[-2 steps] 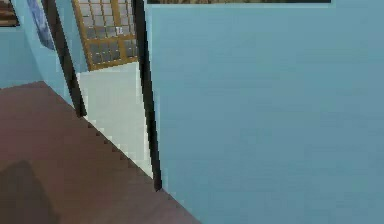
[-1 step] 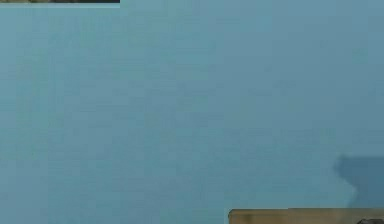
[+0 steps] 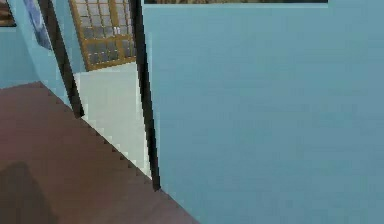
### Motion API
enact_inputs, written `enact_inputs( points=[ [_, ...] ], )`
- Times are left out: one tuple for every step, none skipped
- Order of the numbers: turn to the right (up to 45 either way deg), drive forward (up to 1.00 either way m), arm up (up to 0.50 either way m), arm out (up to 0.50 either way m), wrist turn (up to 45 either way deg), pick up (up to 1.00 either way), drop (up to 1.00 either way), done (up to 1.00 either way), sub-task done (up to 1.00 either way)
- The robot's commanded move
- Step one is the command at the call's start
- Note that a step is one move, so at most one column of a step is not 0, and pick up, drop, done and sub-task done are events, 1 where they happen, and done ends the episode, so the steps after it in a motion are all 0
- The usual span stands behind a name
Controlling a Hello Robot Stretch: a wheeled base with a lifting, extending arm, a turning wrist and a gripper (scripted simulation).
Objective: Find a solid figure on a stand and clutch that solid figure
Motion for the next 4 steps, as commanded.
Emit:
enact_inputs(
  points=[
    [-45.0,0.0,0.0,0.0,0.0,0.0,0.0,0.0,0.0],
    [0.0,0.15,0.0,0.0,0.0,0.0,0.0,0.0,0.0],
    [0.0,1.0,0.0,0.0,0.0,0.0,0.0,0.0,0.0],
    [9.0,0.0,0.0,0.0,0.0,0.0,0.0,0.0,0.0]
  ],
)
